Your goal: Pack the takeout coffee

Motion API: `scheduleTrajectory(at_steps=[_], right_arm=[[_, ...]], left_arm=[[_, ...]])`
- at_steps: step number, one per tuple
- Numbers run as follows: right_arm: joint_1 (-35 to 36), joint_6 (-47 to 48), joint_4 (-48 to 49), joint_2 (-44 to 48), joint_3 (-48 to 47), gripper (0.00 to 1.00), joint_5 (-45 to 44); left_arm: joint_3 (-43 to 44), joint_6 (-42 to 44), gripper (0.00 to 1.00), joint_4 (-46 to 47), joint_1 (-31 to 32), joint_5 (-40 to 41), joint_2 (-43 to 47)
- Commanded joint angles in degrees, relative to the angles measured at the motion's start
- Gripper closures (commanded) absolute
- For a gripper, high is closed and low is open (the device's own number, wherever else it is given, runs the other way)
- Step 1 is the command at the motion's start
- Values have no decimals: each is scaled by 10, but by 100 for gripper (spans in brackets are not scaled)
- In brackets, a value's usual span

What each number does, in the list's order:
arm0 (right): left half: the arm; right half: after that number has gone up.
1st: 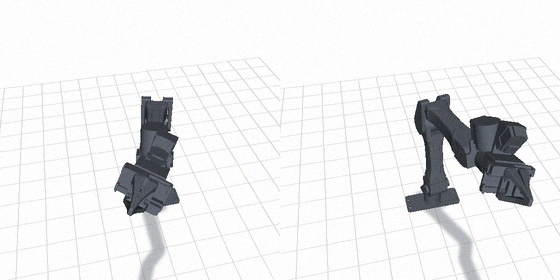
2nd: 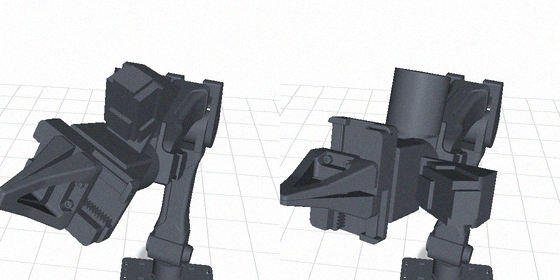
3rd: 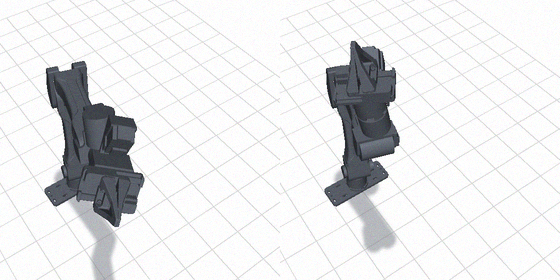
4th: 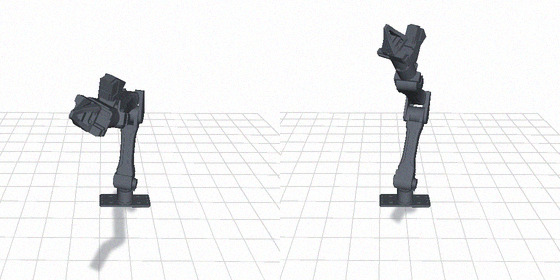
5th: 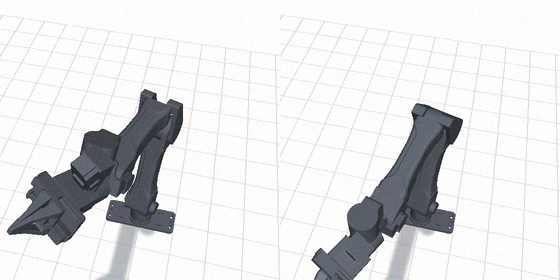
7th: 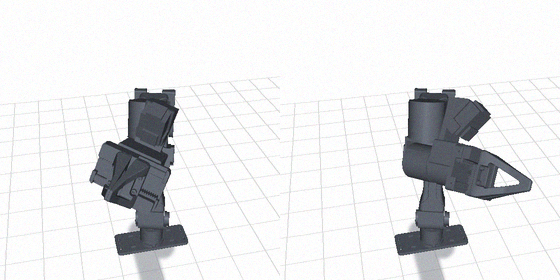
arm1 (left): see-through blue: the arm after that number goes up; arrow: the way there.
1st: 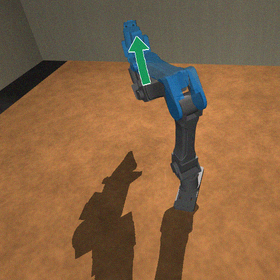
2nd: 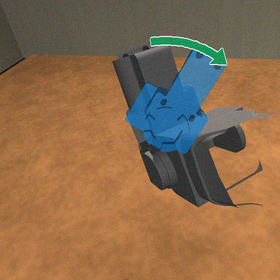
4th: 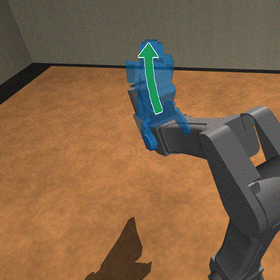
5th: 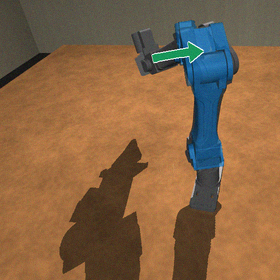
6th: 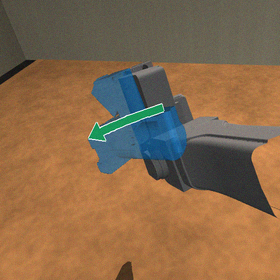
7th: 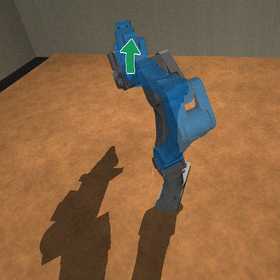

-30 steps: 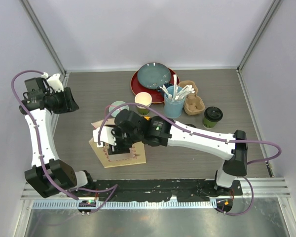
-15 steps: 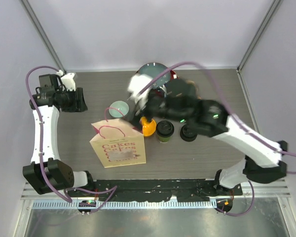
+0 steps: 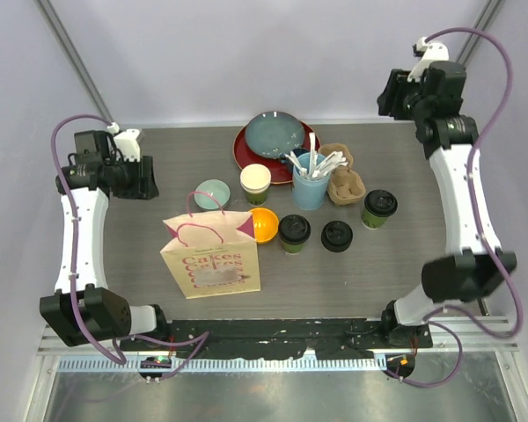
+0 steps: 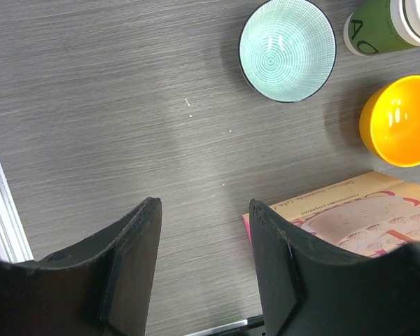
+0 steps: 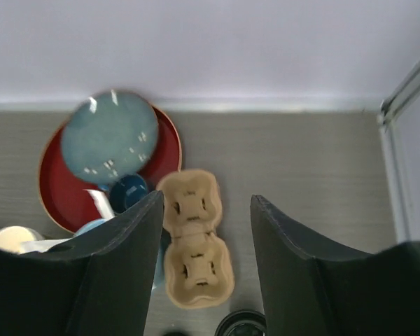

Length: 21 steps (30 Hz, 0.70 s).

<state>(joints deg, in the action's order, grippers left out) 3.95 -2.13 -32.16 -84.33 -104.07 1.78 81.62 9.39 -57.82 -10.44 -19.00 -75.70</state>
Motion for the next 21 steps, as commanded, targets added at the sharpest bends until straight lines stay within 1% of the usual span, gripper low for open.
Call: scheduleTrajectory(at_steps=[1,2,3,5,7,8,9,13,17,18,21], right_arm=[[-62,-52,-27,-109,12,48,135],[-62,-64,-27,-141,12,49,147],[-62,-81,-26,-155,17,50,141],[-54,-140,2,-171,34,53,133],[-47,-182,45,-181,74,58,107],[-40,-215,51,-183,83,57,97],[-23,-225,52,-189,90,47,69],[15,-244,33,-213,87,34,31],[23,-271,52,-224,110,33,13],[22,-287,58,-227,117,35,11],[22,-312,53,-244,116,37,18]], left_arm=[[2,13,43,-5,2,5,27],[1,14,43,-7,2,5,27],[-1,14,43,-7,2,5,28],[-1,15,43,-6,3,8,26],[0,12,43,-3,3,7,23],[1,10,43,-1,5,7,22],[1,8,43,0,4,6,21],[-2,8,43,5,8,4,19],[-10,12,43,10,9,4,21],[-12,12,43,11,9,5,22],[-19,17,43,14,9,4,29]])
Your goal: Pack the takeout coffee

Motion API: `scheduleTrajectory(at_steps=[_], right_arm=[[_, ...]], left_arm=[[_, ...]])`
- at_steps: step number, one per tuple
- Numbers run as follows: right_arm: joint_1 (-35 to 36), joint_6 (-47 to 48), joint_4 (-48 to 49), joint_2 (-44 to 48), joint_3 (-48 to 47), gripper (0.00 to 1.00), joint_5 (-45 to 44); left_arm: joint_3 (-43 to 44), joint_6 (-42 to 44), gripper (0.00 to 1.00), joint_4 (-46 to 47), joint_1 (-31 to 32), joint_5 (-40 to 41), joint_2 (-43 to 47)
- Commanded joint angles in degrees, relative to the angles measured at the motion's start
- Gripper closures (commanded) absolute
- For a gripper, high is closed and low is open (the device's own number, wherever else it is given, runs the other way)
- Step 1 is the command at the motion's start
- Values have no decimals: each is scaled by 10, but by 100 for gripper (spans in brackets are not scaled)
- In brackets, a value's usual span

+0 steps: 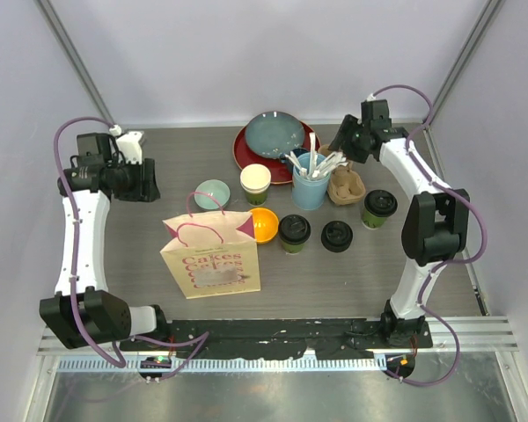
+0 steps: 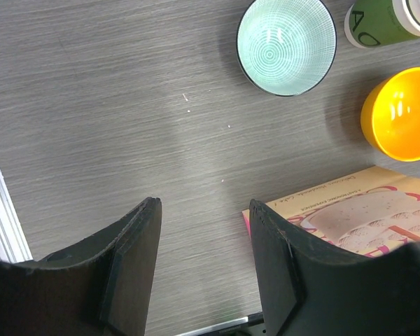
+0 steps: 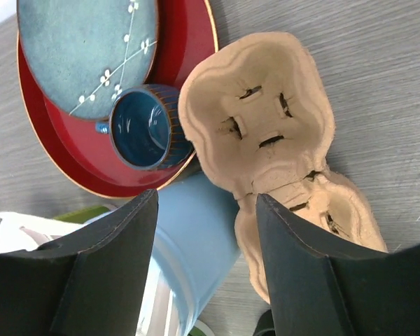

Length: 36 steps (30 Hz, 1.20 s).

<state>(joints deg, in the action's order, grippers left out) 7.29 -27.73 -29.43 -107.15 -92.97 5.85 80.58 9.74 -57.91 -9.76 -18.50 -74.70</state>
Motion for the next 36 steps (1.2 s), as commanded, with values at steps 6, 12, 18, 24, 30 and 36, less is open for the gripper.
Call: scheduleTrajectory(at_steps=[6,12,18,24,30,36], right_arm=[[-12,-81,22,8,27,36,-105],[-9,-170,70,12,82,34,-81],[18,-219,46,-8,55,35,-130],[23,-231,19,-59,24,40,-131],[24,-230,12,-75,24,46,-146],[26,-208,-7,-78,6,47,-131]], left_arm=[[-24,20,43,25,5,-3,38],[-38,35,43,43,14,-1,46],[-52,58,43,53,14,-14,52],[-60,74,43,57,15,-22,52],[-67,89,43,56,15,-23,48],[-62,91,43,50,15,-28,46]])
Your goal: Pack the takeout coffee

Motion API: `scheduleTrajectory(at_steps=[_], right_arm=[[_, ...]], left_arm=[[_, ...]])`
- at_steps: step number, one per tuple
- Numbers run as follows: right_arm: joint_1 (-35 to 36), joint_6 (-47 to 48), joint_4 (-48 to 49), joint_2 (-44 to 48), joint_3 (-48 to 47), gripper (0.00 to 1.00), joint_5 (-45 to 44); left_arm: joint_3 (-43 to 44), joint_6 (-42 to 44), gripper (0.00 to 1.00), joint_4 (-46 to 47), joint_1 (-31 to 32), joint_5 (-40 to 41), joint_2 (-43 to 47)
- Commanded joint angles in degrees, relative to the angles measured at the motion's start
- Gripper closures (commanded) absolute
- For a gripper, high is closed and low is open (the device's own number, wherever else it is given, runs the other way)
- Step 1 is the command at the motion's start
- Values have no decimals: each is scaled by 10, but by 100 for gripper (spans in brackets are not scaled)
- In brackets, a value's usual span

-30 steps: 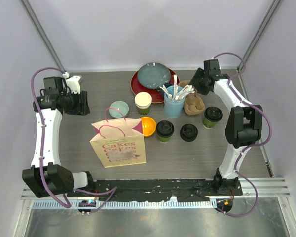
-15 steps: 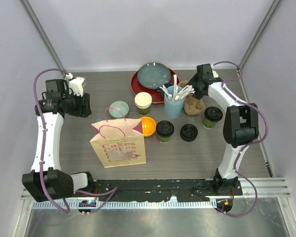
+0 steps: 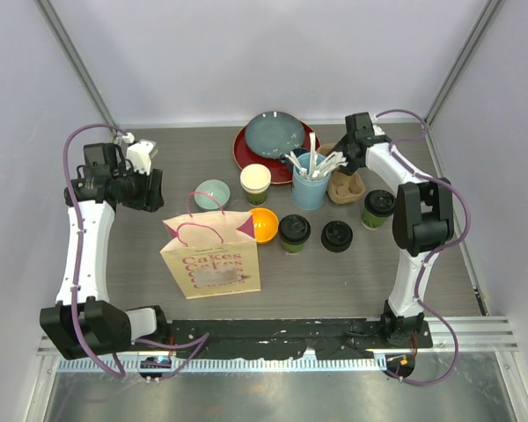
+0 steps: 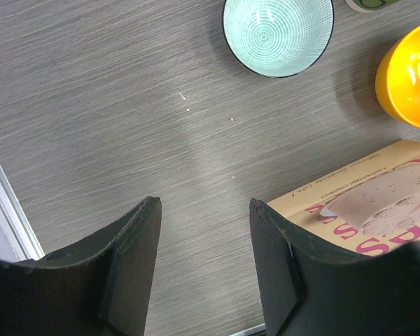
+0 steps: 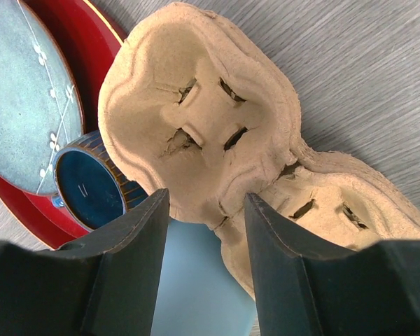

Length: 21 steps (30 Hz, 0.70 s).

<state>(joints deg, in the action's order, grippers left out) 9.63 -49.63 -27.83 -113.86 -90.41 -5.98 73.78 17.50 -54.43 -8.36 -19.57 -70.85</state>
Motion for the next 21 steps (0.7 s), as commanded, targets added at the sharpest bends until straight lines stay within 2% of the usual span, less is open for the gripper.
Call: scheduleTrajectory(at_steps=[1,5,10,21], right_arm=[[4,16,-27,-7,-21,47,-18],[7,64,-78,20,-56,47,-67],[7,70,-71,51,-24,47,-84],[0,50,-54,-20,-42,45,-51]], left_arm=[[8,13,43,15,0,-17,5],[10,11,43,15,1,-21,2],[10,13,43,16,1,-20,1],[6,19,43,13,1,-19,2]])
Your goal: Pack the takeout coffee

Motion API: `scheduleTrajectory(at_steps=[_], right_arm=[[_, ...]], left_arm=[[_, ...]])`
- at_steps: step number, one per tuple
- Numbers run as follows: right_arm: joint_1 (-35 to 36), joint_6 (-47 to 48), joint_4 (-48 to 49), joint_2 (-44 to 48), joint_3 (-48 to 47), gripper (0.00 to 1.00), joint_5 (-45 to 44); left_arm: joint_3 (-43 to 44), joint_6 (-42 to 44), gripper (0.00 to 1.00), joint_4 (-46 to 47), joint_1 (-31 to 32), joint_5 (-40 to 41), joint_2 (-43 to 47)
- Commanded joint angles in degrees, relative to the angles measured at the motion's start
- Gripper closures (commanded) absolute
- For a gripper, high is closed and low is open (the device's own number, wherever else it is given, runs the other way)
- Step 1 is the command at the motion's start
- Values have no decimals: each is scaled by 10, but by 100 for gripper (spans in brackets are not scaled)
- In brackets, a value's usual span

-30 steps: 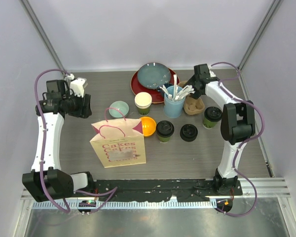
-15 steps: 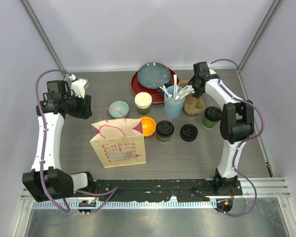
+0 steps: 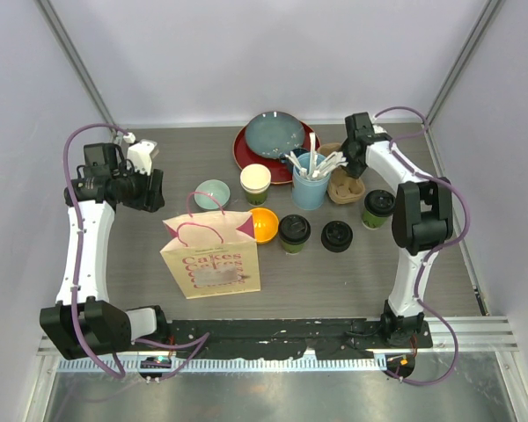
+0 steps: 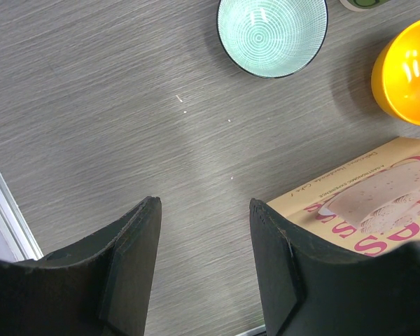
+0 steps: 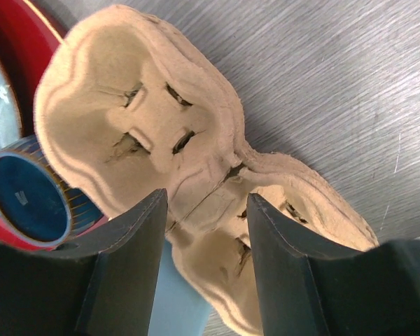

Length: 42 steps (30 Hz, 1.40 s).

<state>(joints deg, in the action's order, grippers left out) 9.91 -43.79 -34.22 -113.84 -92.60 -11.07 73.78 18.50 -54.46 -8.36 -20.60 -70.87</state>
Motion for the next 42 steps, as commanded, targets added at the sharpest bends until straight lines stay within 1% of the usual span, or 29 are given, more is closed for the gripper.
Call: scheduleTrajectory(at_steps=[1,3,5,8,9,11,12,14,15,17,18,23,28,36,42], right_arm=[[-3,-9,9,-22,-24,46,0],[-4,-5,7,-29,-29,47,3],[-4,-2,6,-33,-33,50,7],[-4,0,6,-34,-32,57,11],[-4,1,6,-29,-32,62,6],[-5,8,6,-22,-32,67,0],[-4,10,6,-17,-32,73,-6],[-5,16,4,-13,-36,76,-10],[-4,18,3,-12,-36,80,-11],[-5,21,1,-7,-38,85,-15],[-4,24,1,-5,-39,89,-15],[-5,31,1,-2,-40,99,-10],[-4,34,4,5,-43,99,-6],[-4,42,18,53,-24,99,-25],[-4,50,21,64,-21,99,-28]], left_arm=[[6,9,43,13,1,-8,2],[4,8,43,13,1,-8,1],[4,10,43,13,1,-8,1],[6,10,43,12,1,-8,1],[8,10,43,10,1,-8,1],[9,11,43,8,1,-10,1],[8,11,43,8,1,-11,1],[9,12,43,9,1,-11,0],[8,11,43,11,0,-11,0],[8,11,43,10,0,-12,-1],[8,10,43,9,1,-11,-1],[11,10,43,8,1,-12,-1],[13,11,43,6,1,-10,-2],[24,8,43,4,1,-11,-7],[30,6,43,1,1,-12,-8]])
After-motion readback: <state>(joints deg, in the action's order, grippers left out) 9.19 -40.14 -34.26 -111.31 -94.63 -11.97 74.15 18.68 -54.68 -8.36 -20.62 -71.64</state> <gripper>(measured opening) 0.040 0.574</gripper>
